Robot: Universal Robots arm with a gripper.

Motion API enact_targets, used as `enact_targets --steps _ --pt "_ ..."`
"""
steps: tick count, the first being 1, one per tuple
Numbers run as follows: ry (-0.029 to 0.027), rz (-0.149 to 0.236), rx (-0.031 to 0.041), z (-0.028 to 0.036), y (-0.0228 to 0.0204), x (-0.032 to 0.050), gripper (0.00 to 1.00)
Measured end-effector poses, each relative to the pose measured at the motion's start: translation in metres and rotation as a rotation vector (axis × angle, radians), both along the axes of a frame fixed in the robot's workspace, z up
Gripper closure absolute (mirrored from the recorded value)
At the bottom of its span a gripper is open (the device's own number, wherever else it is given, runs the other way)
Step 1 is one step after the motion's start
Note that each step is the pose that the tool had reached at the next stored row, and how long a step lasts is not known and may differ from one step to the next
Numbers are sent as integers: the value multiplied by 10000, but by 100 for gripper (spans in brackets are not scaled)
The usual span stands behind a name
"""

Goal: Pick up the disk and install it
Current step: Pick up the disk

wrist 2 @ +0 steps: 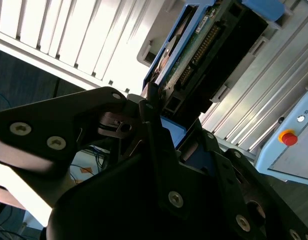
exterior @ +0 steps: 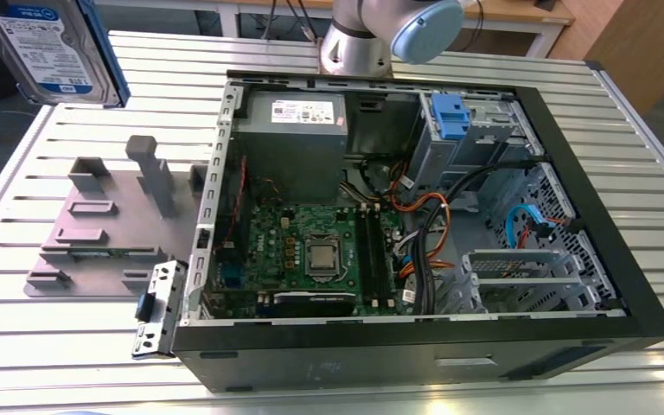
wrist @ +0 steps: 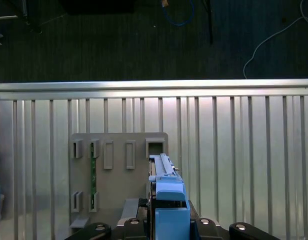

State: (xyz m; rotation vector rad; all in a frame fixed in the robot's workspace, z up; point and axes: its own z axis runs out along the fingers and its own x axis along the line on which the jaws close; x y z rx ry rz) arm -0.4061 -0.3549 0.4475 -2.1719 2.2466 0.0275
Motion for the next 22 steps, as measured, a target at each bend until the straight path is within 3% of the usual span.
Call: enact_targets --steps 22 --pt "0 0 0 116 0 0 64"
